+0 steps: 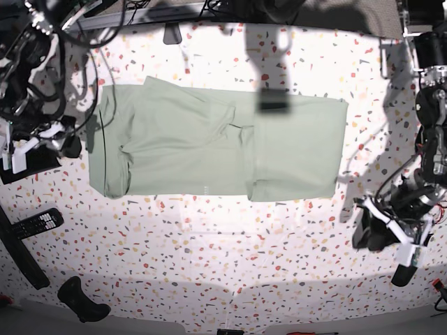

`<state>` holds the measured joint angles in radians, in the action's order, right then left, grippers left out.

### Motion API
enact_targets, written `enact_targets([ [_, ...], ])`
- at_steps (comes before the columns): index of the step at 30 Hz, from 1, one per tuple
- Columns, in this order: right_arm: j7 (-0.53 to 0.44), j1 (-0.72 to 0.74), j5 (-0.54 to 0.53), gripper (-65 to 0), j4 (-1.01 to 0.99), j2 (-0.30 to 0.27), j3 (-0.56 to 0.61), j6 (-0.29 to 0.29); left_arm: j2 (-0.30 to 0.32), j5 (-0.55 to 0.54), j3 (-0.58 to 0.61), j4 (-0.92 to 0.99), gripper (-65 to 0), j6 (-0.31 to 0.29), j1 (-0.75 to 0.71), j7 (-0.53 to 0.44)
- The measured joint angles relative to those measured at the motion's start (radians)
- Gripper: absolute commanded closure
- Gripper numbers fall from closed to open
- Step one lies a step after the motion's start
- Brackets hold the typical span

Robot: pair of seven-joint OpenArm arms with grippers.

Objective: Fold the T-shirt properly
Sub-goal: 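Release the shirt and move the left gripper away from it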

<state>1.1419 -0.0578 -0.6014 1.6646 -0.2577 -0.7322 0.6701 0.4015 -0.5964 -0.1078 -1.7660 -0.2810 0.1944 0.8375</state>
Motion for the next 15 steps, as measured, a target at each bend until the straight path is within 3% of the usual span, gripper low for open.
enact_targets([
  [4,0.005,-0.001,-0.014,-47.5,-0.103,-0.041,0.089,-0.001,0.0,0.001,-0.001,-0.031,-19.4,0.0,0.0,0.008],
  [10,0.005,-0.005,-0.188,-47.5,-0.15,-0.107,0.138,-0.019,0.0,0.001,-0.001,-0.039,-19.4,0.0,-0.003,0.031],
  [15,0.005,-0.006,-0.185,-47.5,-0.15,-0.185,0.141,-0.019,0.0,0.001,-0.001,-0.039,-19.4,-0.001,-0.021,0.031],
])
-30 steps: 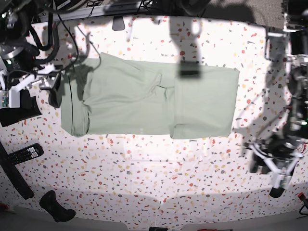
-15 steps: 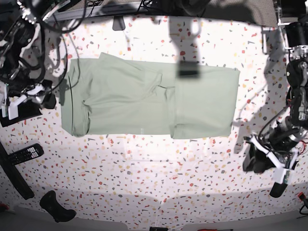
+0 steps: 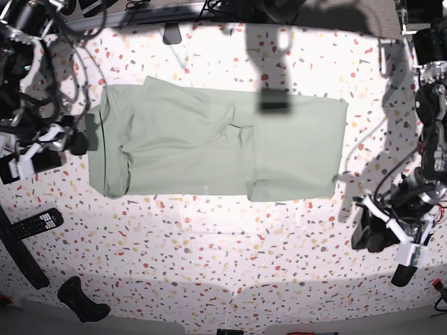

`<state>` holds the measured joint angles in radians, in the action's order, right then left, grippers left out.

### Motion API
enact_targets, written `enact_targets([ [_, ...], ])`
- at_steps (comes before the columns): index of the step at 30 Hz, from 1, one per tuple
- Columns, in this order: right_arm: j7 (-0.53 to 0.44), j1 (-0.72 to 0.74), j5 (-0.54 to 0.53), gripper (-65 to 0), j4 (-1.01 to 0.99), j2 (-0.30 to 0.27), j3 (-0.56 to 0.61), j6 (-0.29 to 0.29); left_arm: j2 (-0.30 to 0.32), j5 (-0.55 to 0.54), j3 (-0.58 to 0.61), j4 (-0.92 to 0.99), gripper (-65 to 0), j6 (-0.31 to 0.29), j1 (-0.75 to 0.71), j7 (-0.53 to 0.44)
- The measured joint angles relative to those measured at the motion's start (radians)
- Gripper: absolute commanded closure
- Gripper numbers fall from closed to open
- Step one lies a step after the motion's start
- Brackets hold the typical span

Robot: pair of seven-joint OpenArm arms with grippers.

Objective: Fold the T-shirt properly
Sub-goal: 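Release the shirt and move the left gripper away from it, then grasp the shirt end near the right gripper and pull it outward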

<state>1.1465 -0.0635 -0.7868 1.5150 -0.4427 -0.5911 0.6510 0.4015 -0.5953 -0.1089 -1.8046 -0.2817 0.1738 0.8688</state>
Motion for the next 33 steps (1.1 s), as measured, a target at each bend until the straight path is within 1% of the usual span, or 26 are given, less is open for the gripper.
enact_targets([
  [2,0.0,0.0,-0.005,-47.5,0.0,-0.033,0.0,0.0,0.0,0.0,0.0,0.0,-19.4,0.0,-0.009,0.0],
  [4,0.0,0.002,-0.018,-47.5,0.0,-0.053,0.0,0.0,0.0,0.0,0.0,0.0,-19.4,0.0,-0.01,0.0],
  [8,0.0,0.015,-0.046,-47.5,-0.042,-0.063,0.007,0.0,0.0,0.0,0.0,0.0,-19.4,0.0,-0.01,-0.002],
  [13,-0.002,0.085,-0.077,-47.5,-0.235,-0.064,0.051,-0.004,0.0,-0.001,0.0,0.0,-19.4,0.0,-0.01,-0.004],
  [17,-0.001,0.148,-0.075,-47.5,-0.366,-0.064,0.125,0.011,0.0,0.0,0.0,0.0,-19.4,0.0,-0.01,-0.004],
  [21,-0.012,0.196,-0.082,-47.5,-0.438,-0.07,0.217,0.023,0.0,-0.001,0.0,0.0,-19.4,0.0,-0.01,-0.005],
  [23,-0.023,0.214,-0.084,-47.5,-0.462,-0.074,0.264,0.034,0.0,0.0,0.0,0.0,-19.4,0.001,-0.01,-0.004],
  [29,-0.054,0.224,-0.108,-47.5,-0.512,-0.084,0.371,0.039,0.0,0.0,0.0,0.0,-19.4,0.0,-0.01,-0.004],
  [33,-0.065,0.224,-0.157,-47.5,-0.518,-0.083,0.422,0.039,0.0,0.0,0.0,0.0,-19.4,0.0,-0.01,-0.004],
])
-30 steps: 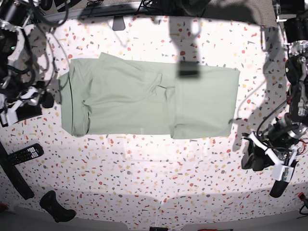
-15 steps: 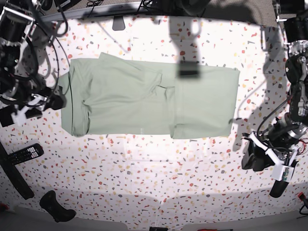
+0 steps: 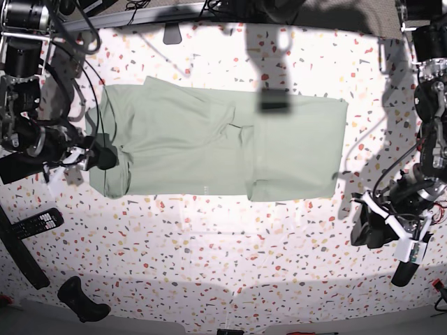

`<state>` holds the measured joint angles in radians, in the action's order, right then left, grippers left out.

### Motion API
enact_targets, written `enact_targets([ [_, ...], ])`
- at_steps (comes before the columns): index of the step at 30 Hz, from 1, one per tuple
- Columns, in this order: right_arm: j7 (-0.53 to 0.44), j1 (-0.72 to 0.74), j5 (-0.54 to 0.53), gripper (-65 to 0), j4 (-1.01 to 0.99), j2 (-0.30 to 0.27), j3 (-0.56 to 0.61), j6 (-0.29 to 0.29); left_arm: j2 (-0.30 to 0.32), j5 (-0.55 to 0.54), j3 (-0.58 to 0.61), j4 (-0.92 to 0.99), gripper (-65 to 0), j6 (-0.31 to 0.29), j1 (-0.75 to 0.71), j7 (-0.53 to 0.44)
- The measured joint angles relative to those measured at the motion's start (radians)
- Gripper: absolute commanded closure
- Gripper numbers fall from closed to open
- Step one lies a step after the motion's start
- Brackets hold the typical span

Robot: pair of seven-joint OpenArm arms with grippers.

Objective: Fold the T-shirt properly
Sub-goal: 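Grasp the shirt end near the right gripper and pull it outward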

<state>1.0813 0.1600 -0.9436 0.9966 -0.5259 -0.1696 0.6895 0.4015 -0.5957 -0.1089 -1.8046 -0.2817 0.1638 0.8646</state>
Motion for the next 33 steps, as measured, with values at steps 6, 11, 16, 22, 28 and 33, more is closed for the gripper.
enact_targets([
  [6,-0.018,-0.014,-0.02,-47.5,0.0,0.005,0.005,0.001,0.0,0.0,0.0,0.0,-19.4,0.0,0.0,0.0],
  [11,-0.019,-0.042,-0.047,-47.5,0.006,0.005,0.005,0.003,0.0,0.001,0.0,0.0,-19.4,0.0,0.0,0.0],
  [16,-0.018,-0.085,-0.078,-47.5,0.042,0.011,0.005,0.005,0.0,0.0,0.0,0.0,-19.4,0.0,0.0,0.0],
  [22,-0.014,-0.139,-0.071,-47.5,0.125,0.014,0.006,0.01,0.0,0.001,0.0,0.0,-19.4,0.0,0.0,0.001],
  [28,-0.015,-0.158,-0.072,-47.5,0.14,0.016,0.007,0.011,0.0,0.0,0.0,0.0,-19.4,0.0,0.0,0.001],
  [33,-0.016,-0.157,-0.093,-47.5,0.14,0.047,0.006,0.011,0.0,0.001,0.0,0.0,-19.4,0.0,0.0,0.001],
])
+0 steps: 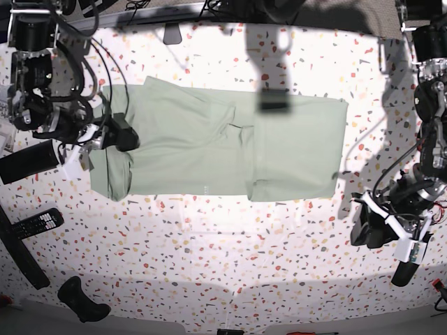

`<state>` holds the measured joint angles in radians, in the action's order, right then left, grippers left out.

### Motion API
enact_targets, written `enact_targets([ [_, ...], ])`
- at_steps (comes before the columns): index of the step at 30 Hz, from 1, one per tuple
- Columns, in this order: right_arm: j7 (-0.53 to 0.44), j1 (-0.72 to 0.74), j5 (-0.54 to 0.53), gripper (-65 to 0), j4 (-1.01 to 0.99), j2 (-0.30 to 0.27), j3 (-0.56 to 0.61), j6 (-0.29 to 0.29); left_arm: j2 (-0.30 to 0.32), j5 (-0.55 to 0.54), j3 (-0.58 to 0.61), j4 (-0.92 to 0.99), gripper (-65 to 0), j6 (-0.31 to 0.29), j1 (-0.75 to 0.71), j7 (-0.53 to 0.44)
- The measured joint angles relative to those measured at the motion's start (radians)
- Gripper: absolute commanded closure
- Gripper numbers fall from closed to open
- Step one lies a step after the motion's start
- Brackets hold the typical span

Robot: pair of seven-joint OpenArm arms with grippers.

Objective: Fold the T-shirt properly
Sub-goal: 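Grasp the shirt end near the right gripper and pull it outward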

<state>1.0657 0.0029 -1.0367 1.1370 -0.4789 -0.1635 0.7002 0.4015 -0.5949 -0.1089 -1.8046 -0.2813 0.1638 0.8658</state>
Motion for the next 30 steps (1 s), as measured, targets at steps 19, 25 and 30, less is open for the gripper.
enact_targets([
  [19,0.028,-0.004,-0.12,-47.2,-0.003,0.058,0.005,0.0,0.0,0.0,0.0,0.0,-19.4,0.0,0.0,0.0],
  [25,0.037,-0.005,-0.1,-26.1,-0.005,0.058,0.006,0.0,0.0,0.0,0.0,0.0,-19.4,0.0,0.0,0.0],
  [30,0.059,0.0,-0.062,0.0,-0.006,0.06,0.011,0.003,0.001,0.024,0.0,0.0,-19.4,-0.001,-0.023,-0.024],
])
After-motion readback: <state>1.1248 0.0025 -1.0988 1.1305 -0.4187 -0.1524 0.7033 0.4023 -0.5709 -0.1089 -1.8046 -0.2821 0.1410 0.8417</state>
